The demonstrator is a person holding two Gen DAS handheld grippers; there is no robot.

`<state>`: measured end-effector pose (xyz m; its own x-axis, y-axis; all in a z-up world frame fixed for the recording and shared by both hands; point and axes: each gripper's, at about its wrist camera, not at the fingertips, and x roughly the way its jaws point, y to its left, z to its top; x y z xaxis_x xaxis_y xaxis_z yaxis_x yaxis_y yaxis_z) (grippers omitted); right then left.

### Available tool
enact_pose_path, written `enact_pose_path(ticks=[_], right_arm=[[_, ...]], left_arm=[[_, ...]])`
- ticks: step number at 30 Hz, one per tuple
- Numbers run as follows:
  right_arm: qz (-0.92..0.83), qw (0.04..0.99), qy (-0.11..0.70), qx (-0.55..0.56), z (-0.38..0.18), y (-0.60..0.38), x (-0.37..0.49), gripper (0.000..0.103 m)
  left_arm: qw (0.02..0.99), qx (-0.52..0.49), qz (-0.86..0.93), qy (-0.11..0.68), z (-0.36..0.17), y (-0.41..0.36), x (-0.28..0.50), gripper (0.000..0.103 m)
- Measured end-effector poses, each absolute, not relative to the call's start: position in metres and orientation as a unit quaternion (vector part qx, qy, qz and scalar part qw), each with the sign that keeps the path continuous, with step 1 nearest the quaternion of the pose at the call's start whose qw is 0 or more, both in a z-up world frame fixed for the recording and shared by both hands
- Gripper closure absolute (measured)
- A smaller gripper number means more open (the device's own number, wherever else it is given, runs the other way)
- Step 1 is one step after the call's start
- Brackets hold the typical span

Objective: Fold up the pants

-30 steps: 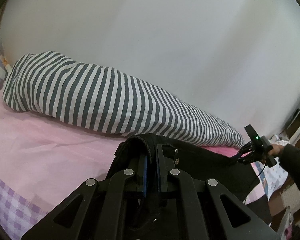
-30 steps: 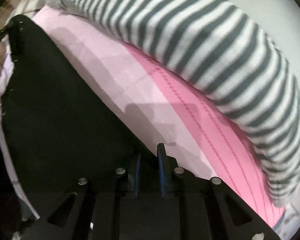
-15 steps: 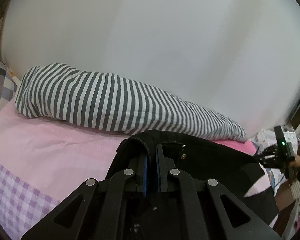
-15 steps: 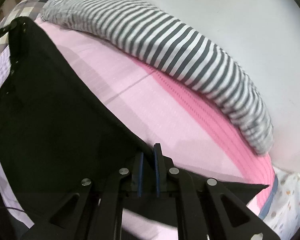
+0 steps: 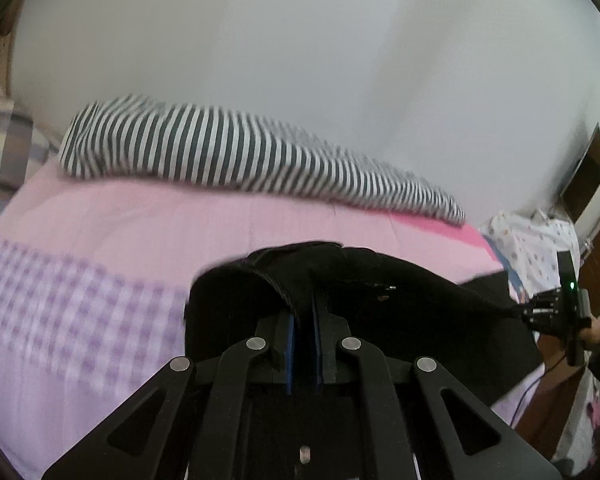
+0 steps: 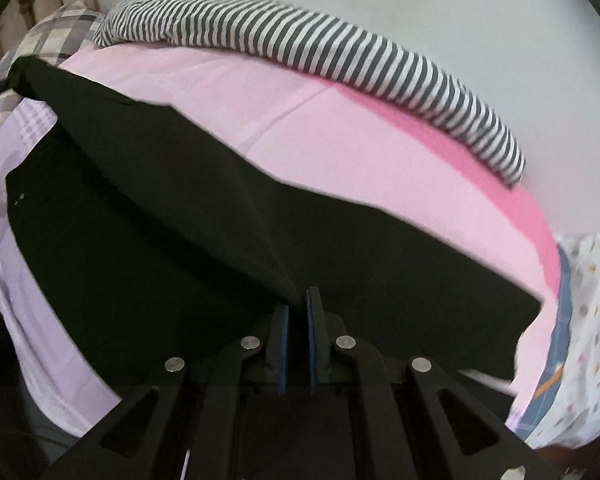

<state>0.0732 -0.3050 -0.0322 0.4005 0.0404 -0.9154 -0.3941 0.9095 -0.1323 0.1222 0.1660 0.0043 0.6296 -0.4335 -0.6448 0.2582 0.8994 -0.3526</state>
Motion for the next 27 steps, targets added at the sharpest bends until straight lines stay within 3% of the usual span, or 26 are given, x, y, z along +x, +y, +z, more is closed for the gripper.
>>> enact_pose_path(ticks=[11, 18, 19, 22, 27], right_arm=[[0.1, 0.815, 0.555, -0.13, -0.074, -0.306, 0.051, 0.097], [0.076, 0.821, 0.554, -0.117, -0.081, -0.304, 0.046, 0.093], [0.072, 0.823, 0.552, -0.113, -0.08, -0.304, 0.045, 0.091], [0.057, 0.828, 0.549, -0.099, -0.08, -0.306, 0.04, 0.073], [0.051, 0.84, 0.537, -0.057, -0.073, -0.316, 0.023, 0.066]], left_arm=[[0.852, -0.065, -0.162, 0.494, -0.07, 0.151, 0.075, 0.09], [0.84, -0.049, -0.141, 0.522, -0.084, 0.146, 0.072, 0.088], [0.838, -0.051, -0.139, 0.526, -0.084, 0.146, 0.073, 0.087], [0.834, -0.063, -0.133, 0.531, -0.081, 0.148, 0.069, 0.085], [0.829, -0.084, -0.121, 0.539, -0.075, 0.155, 0.061, 0.075]])
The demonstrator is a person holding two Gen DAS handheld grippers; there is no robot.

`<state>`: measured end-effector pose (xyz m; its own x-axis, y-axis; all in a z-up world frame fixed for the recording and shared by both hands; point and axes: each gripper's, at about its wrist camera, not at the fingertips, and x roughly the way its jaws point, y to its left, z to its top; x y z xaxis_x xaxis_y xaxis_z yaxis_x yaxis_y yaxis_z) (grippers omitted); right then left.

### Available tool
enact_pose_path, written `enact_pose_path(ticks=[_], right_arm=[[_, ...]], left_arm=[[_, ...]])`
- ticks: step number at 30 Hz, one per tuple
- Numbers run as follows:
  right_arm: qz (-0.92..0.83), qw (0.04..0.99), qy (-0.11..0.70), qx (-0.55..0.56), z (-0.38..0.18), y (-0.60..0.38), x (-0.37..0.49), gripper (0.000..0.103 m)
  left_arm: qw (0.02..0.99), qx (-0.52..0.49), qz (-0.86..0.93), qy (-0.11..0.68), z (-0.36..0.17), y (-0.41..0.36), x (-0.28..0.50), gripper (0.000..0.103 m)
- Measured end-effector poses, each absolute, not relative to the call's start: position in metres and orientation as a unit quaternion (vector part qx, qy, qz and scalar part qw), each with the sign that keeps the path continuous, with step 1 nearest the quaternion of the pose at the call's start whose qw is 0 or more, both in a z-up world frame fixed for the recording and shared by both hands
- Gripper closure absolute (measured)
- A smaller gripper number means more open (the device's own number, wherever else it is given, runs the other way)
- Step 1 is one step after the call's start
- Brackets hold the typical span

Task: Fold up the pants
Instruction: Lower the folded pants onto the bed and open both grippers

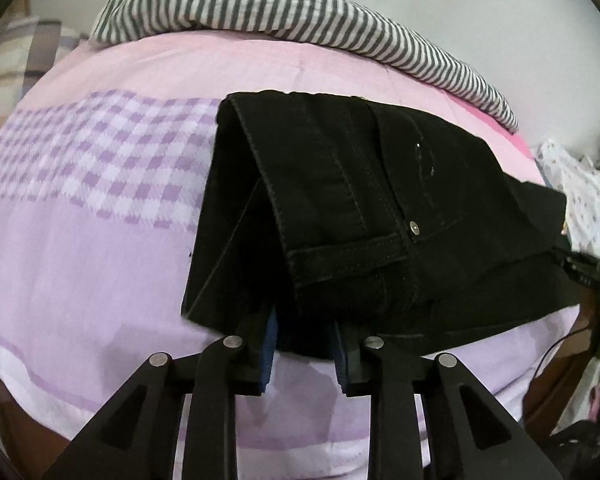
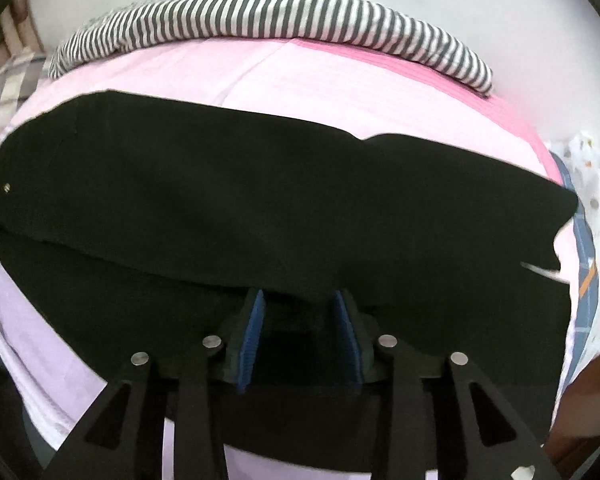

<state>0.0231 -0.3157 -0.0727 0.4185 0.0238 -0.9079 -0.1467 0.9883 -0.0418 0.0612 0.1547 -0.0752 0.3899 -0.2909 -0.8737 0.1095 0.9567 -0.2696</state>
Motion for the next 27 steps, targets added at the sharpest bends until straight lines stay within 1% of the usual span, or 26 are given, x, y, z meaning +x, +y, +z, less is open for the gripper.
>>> enact_pose_path(ticks=[2, 3, 4, 6, 10, 13, 15, 27], right_arm=[[0.053, 0.845, 0.531, -0.034, -0.068, -0.319, 0.015, 0.064], [0.055, 0.847, 0.528, -0.015, -0.066, -0.322, 0.01, 0.064], [0.057, 0.85, 0.524, 0.003, -0.063, -0.324, 0.006, 0.064], [0.064, 0.853, 0.517, 0.045, -0.059, -0.329, -0.004, 0.064], [0.08, 0.848, 0.51, 0.118, -0.061, -0.333, -0.015, 0.063], [0.094, 0.837, 0.503, 0.195, -0.068, -0.337, -0.02, 0.062], [0.099, 0.828, 0.499, 0.234, -0.074, -0.34, -0.021, 0.062], [0.066, 0.812, 0.486, 0.317, -0.1, -0.359, -0.015, 0.062]], left_arm=[[0.828, -0.101, -0.111, 0.541, -0.073, 0.16, 0.056, 0.07], [0.827, -0.116, -0.106, 0.54, -0.07, 0.165, 0.051, 0.065], [0.826, -0.13, -0.101, 0.539, -0.069, 0.17, 0.047, 0.057], [0.824, -0.174, -0.096, 0.53, -0.067, 0.182, 0.038, 0.053], [0.8, -0.291, -0.122, 0.511, -0.066, 0.201, 0.025, 0.053], [0.777, -0.341, -0.132, 0.511, -0.073, 0.201, 0.023, 0.053], [0.77, -0.345, -0.13, 0.52, -0.078, 0.189, 0.028, 0.053], [0.756, -0.392, -0.119, 0.51, -0.103, 0.176, 0.045, 0.053]])
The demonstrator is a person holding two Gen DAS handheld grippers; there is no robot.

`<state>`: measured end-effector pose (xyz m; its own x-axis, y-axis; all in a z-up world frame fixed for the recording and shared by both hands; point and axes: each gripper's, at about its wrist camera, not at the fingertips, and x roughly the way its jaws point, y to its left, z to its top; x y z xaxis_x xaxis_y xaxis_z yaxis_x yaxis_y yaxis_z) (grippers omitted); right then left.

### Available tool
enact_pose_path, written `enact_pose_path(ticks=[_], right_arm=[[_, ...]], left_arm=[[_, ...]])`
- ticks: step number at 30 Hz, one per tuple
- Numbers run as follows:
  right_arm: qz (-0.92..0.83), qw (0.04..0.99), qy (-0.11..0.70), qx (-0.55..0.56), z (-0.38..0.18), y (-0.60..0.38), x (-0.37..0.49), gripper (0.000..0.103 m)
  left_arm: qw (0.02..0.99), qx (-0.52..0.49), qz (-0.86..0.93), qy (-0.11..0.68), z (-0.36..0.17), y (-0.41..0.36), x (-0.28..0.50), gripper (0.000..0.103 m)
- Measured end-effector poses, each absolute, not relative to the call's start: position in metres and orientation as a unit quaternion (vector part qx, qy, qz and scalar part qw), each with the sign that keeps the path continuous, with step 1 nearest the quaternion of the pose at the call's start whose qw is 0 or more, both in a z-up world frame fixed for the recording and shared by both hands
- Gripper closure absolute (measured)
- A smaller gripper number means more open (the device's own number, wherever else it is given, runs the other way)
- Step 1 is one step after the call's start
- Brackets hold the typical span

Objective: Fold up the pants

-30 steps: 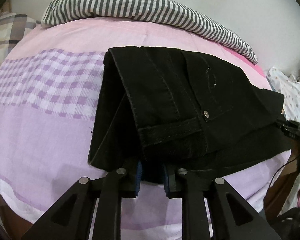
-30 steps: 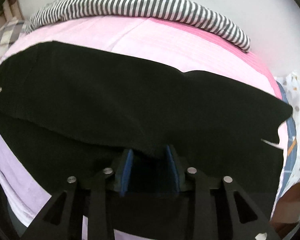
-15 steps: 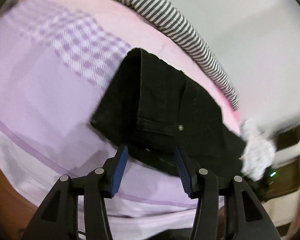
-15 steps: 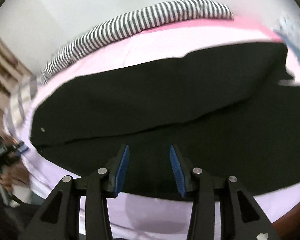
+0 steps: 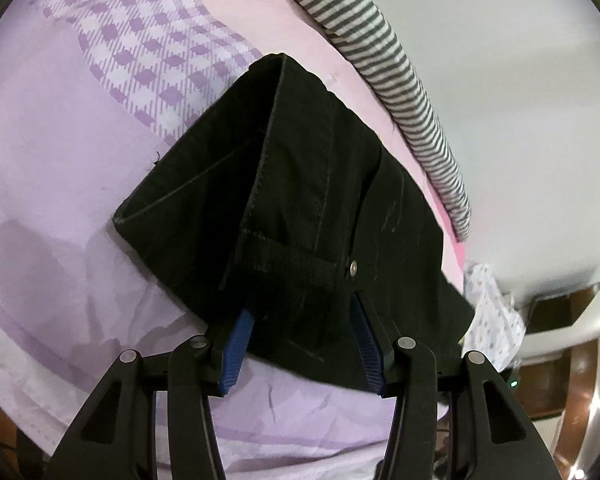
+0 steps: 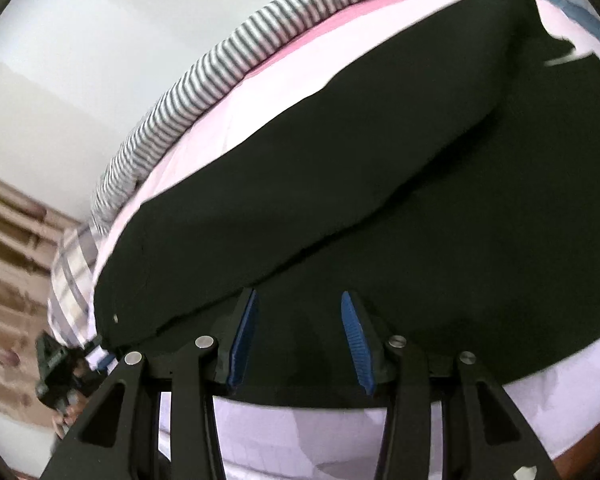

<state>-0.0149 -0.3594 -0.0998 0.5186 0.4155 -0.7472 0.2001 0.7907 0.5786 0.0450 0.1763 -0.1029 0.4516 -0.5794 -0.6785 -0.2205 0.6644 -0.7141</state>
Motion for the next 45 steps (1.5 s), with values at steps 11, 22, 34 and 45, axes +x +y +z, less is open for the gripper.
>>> enact_pose_path(ticks=[11, 22, 34, 45], right_arm=[[0.017, 0.811, 0.437, 0.388, -0.116, -0.387, 0.009, 0.075], [-0.033, 0.818, 0.423, 0.389, -0.111, -0.42, 0.029, 0.096], [-0.025, 0.845, 0.458, 0.276, -0.065, -0.384, -0.017, 0.097], [-0.04, 0.802, 0.515, 0.299, -0.108, -0.381, -0.039, 0.097]], left_arm=[[0.763, -0.41, -0.103, 0.489, -0.108, 0.179, 0.06, 0.054], [0.787, -0.363, -0.1, 0.488, -0.095, 0.182, 0.065, 0.08], [0.799, -0.219, -0.125, 0.546, -0.073, 0.189, 0.093, 0.084], [0.828, -0.106, -0.111, 0.539, -0.079, 0.171, 0.079, 0.08]])
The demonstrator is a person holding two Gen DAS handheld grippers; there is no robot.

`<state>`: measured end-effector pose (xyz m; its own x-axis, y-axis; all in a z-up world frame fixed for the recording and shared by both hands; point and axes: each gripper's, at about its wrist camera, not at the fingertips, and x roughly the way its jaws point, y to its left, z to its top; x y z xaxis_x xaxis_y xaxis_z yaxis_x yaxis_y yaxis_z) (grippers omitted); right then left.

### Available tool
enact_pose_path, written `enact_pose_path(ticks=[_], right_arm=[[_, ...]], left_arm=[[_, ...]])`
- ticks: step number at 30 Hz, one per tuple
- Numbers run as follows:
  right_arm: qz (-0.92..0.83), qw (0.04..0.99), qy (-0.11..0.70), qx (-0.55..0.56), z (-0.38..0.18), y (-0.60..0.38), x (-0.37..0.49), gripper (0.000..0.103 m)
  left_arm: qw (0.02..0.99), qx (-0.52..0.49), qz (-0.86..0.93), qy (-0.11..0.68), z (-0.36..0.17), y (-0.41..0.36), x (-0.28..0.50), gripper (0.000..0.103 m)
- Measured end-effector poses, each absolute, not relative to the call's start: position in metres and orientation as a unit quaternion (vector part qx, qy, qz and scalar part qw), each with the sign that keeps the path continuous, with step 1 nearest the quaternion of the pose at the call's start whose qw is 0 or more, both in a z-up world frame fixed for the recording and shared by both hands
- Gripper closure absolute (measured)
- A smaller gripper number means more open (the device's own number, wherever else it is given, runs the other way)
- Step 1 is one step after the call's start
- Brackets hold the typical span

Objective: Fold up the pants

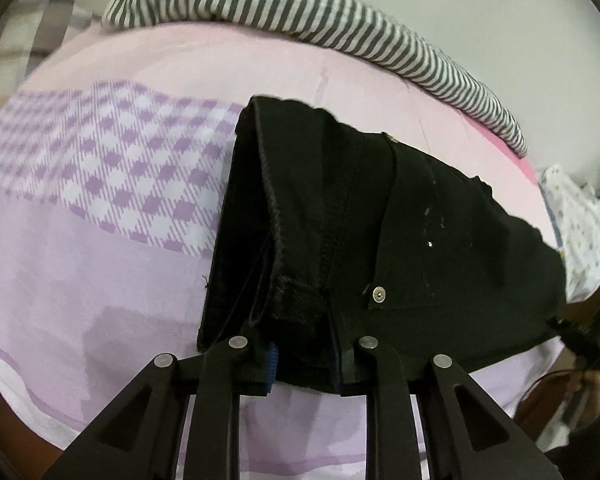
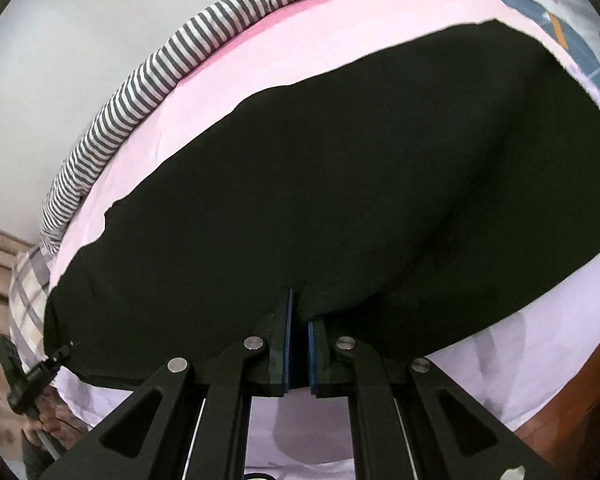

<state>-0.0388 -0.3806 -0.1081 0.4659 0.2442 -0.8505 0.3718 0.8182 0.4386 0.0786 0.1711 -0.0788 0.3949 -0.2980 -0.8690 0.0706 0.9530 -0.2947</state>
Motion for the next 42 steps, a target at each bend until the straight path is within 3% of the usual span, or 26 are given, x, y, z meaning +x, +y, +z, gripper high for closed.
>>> enact_pose_path(ticks=[7, 16, 23, 30, 38, 40, 42], right_arm=[[-0.033, 0.788, 0.501, 0.356, -0.115, -0.396, -0.041, 0.091], [-0.024, 0.786, 0.476, 0.393, -0.119, -0.414, -0.042, 0.091], [-0.015, 0.776, 0.461, 0.431, -0.123, -0.424, -0.044, 0.09], [0.007, 0.768, 0.433, 0.472, -0.12, -0.431, -0.045, 0.091], [0.028, 0.762, 0.413, 0.498, -0.111, -0.436, -0.045, 0.092], [0.034, 0.759, 0.407, 0.507, -0.111, -0.438, -0.048, 0.092], [0.035, 0.763, 0.405, 0.503, -0.111, -0.439, -0.05, 0.09]], left_arm=[[0.829, -0.103, -0.116, 0.537, -0.066, 0.168, 0.067, 0.071], [0.85, -0.021, -0.166, 0.499, -0.034, 0.131, 0.019, 0.069], [0.85, 0.074, -0.298, 0.428, -0.018, 0.012, 0.009, 0.062], [0.804, 0.155, -0.41, 0.401, -0.038, -0.13, -0.001, 0.062], [0.783, 0.212, -0.439, 0.387, -0.066, -0.224, -0.006, 0.062], [0.782, 0.214, -0.432, 0.395, -0.074, -0.235, -0.002, 0.064], [0.773, 0.206, -0.443, 0.404, -0.078, -0.241, 0.002, 0.089]])
